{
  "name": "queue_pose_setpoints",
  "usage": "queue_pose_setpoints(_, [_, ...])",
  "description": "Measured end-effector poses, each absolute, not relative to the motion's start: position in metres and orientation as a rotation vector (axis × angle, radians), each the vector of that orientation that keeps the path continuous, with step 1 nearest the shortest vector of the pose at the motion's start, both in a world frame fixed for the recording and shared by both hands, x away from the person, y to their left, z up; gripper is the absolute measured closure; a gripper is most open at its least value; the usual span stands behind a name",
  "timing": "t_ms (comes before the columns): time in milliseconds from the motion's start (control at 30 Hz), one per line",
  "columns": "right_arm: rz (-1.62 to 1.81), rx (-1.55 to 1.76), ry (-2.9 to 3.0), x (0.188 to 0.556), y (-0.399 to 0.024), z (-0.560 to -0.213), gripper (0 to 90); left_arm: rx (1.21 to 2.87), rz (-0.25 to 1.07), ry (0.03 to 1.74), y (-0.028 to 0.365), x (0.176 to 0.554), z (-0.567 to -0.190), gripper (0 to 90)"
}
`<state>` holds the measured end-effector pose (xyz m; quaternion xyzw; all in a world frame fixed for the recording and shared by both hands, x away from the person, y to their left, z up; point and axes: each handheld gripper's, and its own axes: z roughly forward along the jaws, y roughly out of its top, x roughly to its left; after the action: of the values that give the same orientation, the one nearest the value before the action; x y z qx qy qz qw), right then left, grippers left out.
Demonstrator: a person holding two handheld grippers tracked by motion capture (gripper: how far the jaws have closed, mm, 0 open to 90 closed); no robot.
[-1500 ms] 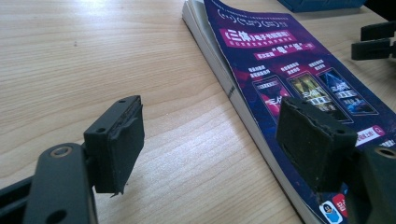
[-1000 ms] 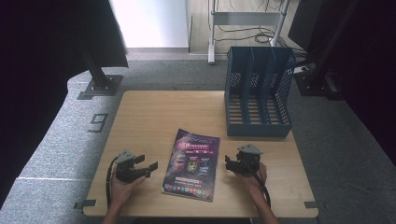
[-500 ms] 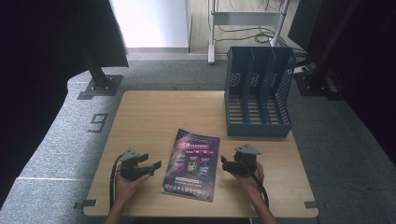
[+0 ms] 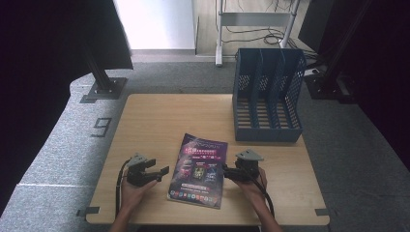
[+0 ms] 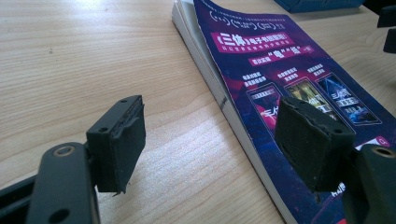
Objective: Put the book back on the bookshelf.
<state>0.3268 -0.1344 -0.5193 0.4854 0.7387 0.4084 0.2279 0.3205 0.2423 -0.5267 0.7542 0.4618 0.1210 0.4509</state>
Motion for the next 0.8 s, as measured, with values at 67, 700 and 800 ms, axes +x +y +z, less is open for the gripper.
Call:
queue_pose_setpoints(67, [1.132,1.333,2.045,0.327,-0.130,-0.519,15.9,1.859,0.303,1.145,0.243,0.321,-0.527,25.1])
queue_pose_setpoints(700, [1.162,1.320,2.116,0.339,-0.084,-0.525,15.5,1.828,0.260,1.129,0.245,0.322,-0.522,25.5])
queue_pose_setpoints(800, [1.146,1.329,2.134,0.341,-0.080,-0.531,15.2,1.826,0.257,1.123,0.245,0.322,-0.521,25.4])
